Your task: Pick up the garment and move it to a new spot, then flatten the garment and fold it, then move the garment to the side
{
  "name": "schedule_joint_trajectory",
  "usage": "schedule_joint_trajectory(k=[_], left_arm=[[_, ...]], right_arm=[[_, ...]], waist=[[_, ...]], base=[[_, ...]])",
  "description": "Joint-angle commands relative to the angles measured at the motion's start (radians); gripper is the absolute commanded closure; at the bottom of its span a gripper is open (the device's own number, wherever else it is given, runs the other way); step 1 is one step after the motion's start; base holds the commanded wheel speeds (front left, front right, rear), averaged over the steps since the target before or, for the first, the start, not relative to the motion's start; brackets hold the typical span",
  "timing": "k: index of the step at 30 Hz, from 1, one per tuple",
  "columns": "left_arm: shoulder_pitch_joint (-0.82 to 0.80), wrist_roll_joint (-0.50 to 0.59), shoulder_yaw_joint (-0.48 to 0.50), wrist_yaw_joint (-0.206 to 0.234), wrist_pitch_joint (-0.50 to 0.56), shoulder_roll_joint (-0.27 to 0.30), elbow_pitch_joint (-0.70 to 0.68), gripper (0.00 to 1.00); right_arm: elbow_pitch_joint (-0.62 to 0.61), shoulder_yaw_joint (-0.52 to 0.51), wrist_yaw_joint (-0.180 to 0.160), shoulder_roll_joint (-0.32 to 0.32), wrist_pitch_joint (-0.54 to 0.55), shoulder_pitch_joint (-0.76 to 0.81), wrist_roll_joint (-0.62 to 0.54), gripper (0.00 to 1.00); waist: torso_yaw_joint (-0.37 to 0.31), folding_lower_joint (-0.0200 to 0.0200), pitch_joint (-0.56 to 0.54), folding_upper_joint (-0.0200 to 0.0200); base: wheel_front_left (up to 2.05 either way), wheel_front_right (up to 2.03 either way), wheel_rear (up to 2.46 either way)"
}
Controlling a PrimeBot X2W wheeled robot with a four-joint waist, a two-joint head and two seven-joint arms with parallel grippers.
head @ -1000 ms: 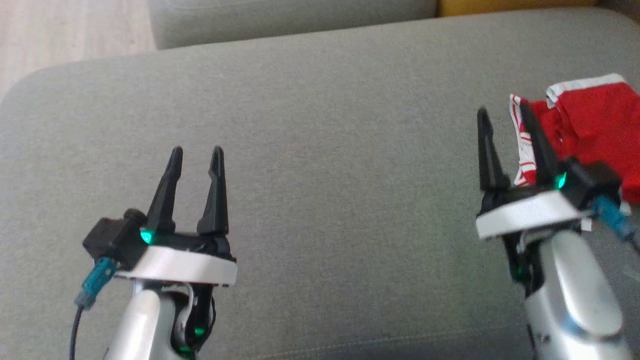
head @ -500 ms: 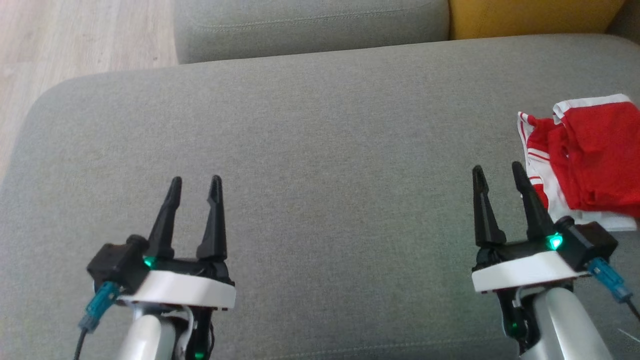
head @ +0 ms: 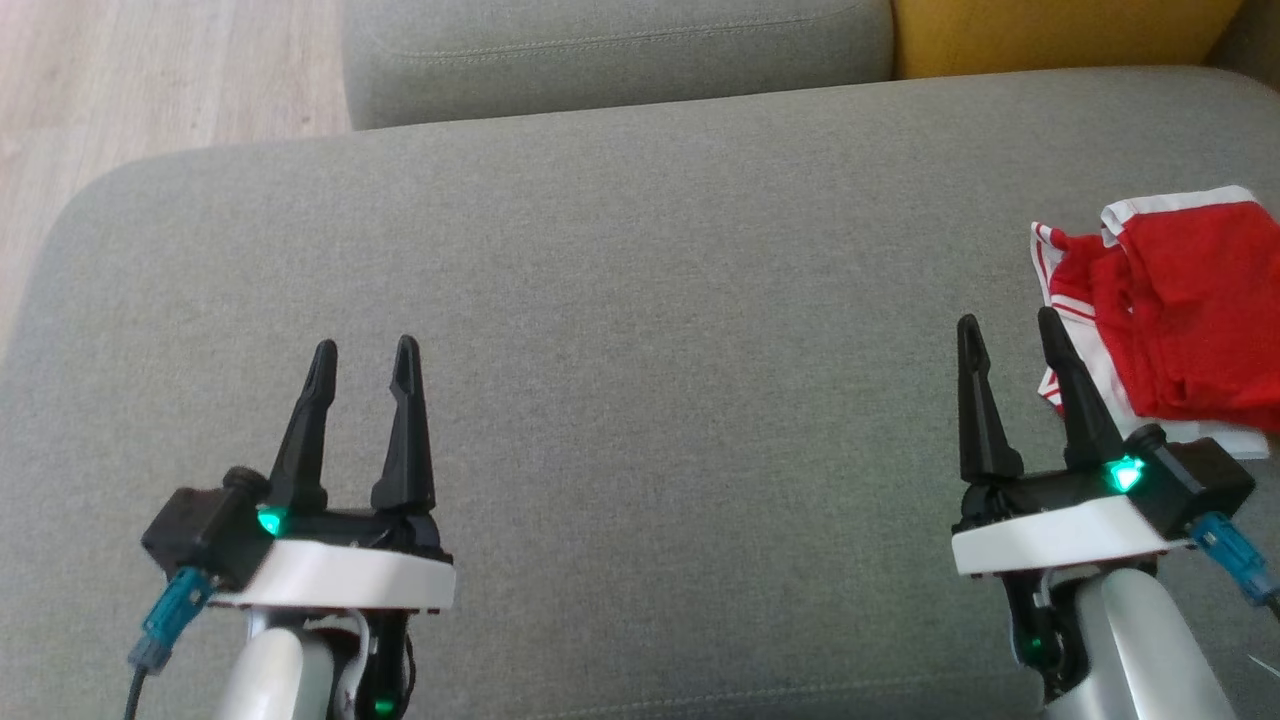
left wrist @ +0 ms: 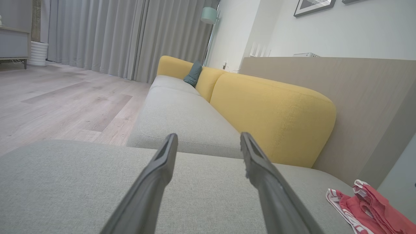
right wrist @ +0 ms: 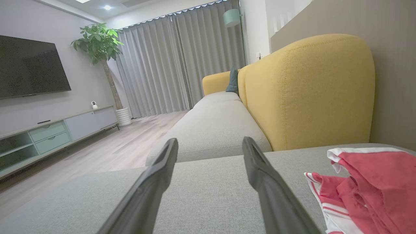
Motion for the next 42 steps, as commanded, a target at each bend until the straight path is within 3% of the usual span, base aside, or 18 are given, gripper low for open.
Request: schedule_joint_trajectory(k=[1, 15, 16, 42], left_arm=[[-0.022, -0.004, 0.030, -0.001, -0.005, 0.006, -0.038, 0.00], [-0.019, -0.022, 0.034, -0.001, -0.005, 0.006, -0.031, 0.00], [0.000, -0.020, 0.000, 0.000, 0.000, 0.000, 0.000, 1.00], [-0.007, -0.275, 0.032, -0.024, 0.053, 0.015, 0.087, 1.00]], right_arm=[[-0.039, 0.021, -0.001, 0.002, -0.011, -0.016, 0.011, 0.00], [-0.027, 0.028, -0.001, 0.002, -0.011, -0.018, 0.018, 0.00], [0.002, 0.003, 0.000, 0.000, 0.000, 0.000, 0.010, 1.00], [0.051, -0.014, 0.000, -0.013, 0.053, 0.009, 0.284, 1.00]], waist=[[0.000, 0.0001, 0.001, 0.0000], [-0.002, 0.0001, 0.002, 0.0000], [-0.002, 0.0001, 0.003, 0.0000], [0.007, 0.0001, -0.006, 0.0000]], base=[[0.00, 0.00, 0.00], [0.00, 0.00, 0.00], [0.00, 0.00, 0.00], [0.00, 0.00, 0.00]])
